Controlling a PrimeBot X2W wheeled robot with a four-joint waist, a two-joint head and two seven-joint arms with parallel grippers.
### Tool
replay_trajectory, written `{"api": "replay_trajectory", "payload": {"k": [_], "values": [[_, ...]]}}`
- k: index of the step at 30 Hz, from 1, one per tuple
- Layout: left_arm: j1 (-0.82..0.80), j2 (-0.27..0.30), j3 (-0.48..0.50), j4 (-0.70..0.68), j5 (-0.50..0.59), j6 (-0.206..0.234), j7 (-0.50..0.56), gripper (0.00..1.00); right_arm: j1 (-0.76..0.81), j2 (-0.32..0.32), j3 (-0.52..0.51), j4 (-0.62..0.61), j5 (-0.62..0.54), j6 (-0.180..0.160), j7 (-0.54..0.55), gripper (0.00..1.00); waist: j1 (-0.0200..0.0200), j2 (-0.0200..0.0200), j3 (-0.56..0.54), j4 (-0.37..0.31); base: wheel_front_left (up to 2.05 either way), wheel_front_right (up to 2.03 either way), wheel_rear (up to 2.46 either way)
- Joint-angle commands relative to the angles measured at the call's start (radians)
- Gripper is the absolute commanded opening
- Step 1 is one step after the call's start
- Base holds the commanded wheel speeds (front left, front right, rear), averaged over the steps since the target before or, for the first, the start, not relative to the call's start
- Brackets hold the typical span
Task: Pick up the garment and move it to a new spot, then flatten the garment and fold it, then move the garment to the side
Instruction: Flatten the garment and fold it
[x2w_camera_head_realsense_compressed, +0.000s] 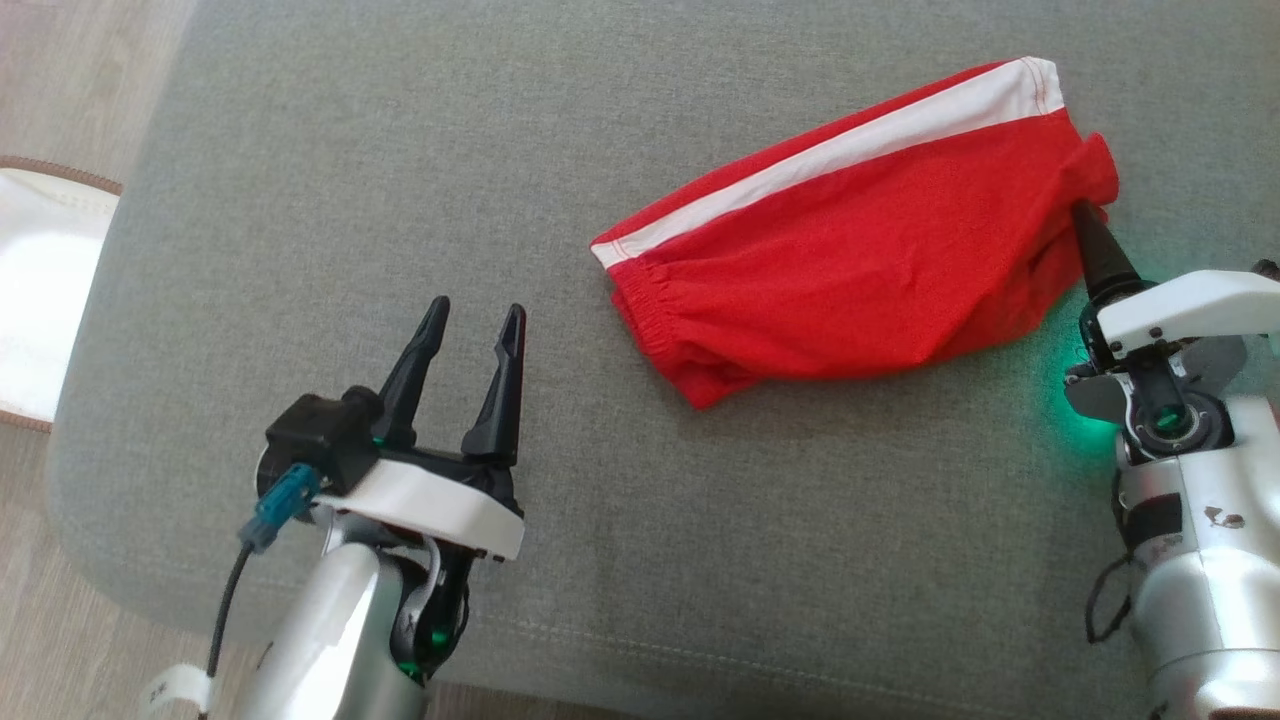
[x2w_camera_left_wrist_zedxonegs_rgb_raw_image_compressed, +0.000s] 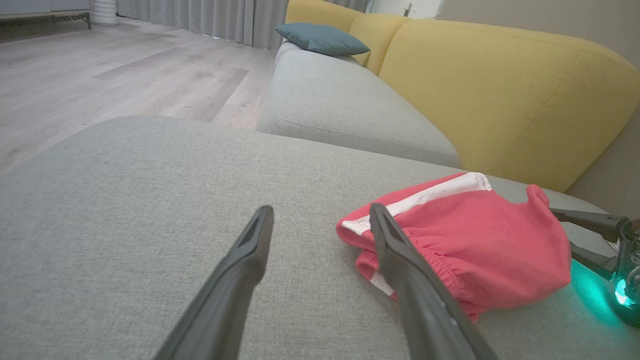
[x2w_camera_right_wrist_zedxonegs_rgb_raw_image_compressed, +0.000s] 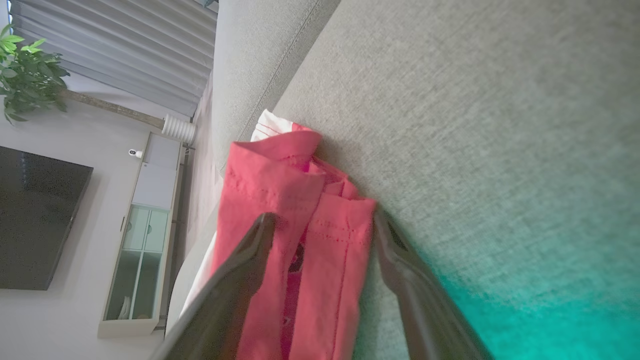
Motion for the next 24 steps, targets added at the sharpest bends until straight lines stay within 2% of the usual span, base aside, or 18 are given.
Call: {"api": "replay_trajectory", "payload": {"k": [1,12,17,24], "values": [[-0.026,0.003,0.028,-0.030,0.007,0.002,-0.006,1.00,-0.007,0.040,0.042,0.018,0.028,0.008,0.023,1.00,0.0000,-0.0001,0.000,0.002,0.00,0.00,0.00],[-0.033,0.003,0.009,-0.027,0.013,0.005,-0.006,1.00,-0.017,0.040,0.101,0.008,0.102,0.008,0.047,1.00,0.0000,-0.0001,0.006,0.006,0.00,0.00,0.00],[-0.034,0.003,0.005,-0.024,0.011,0.007,-0.006,1.00,-0.039,0.040,0.111,0.028,0.085,0.008,0.053,1.00,0.0000,-0.0001,0.010,0.011,0.00,0.00,0.00],[-0.041,0.003,-0.003,-0.028,-0.001,0.011,-0.006,1.00,-0.109,0.040,0.098,0.119,-0.004,0.008,0.039,1.00,0.0000,-0.0001,0.026,0.021,0.00,0.00,0.00]]}}
